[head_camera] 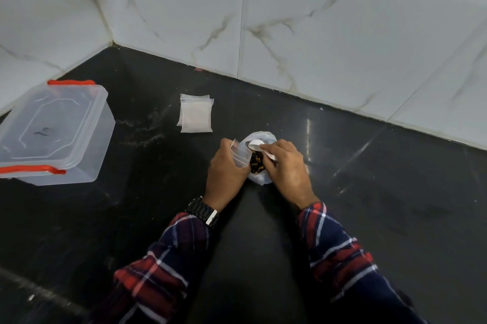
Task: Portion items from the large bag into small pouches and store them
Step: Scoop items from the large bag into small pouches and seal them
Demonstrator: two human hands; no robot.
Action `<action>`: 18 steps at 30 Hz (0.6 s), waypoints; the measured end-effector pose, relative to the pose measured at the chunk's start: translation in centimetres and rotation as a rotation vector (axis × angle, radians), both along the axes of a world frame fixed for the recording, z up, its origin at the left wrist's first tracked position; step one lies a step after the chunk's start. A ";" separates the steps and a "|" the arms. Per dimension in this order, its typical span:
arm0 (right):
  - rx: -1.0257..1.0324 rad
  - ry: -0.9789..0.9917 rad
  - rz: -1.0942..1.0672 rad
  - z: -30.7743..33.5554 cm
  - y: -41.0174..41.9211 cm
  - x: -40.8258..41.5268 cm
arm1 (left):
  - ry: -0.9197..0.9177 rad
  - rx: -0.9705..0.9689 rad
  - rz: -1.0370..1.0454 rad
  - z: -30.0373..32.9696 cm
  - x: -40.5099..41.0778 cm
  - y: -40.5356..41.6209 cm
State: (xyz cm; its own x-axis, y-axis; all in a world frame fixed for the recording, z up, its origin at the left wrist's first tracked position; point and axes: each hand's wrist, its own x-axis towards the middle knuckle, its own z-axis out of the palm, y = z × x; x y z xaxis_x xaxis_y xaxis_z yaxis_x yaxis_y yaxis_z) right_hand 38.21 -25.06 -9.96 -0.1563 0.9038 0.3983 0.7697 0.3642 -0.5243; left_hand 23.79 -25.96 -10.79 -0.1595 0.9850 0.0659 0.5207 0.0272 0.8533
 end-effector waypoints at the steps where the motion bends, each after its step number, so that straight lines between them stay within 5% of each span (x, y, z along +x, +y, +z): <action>1: -0.004 0.008 0.008 0.1 0.0 0.0 | -0.017 -0.002 0.009 0.0 0.0 0.1; 8: -0.090 0.193 -0.023 0.6 0.0 0.3 | -0.237 -0.042 0.096 -0.3 0.3 0.2; 14: -0.012 -0.127 0.056 0.3 0.0 0.1 | -0.319 -0.051 0.149 -0.4 0.6 -0.2; 18: 0.005 -0.137 0.074 0.0 -0.4 0.2 | -0.320 -0.042 0.165 -0.6 0.5 -0.2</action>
State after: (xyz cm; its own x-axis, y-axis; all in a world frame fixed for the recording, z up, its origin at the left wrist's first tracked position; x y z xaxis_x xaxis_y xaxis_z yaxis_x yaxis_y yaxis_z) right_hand 38.37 -25.44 -9.92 -0.2754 0.8860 0.3730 0.8047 0.4248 -0.4147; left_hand 24.29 -26.16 -11.34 -0.3224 0.9451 -0.0530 0.2132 0.1270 0.9687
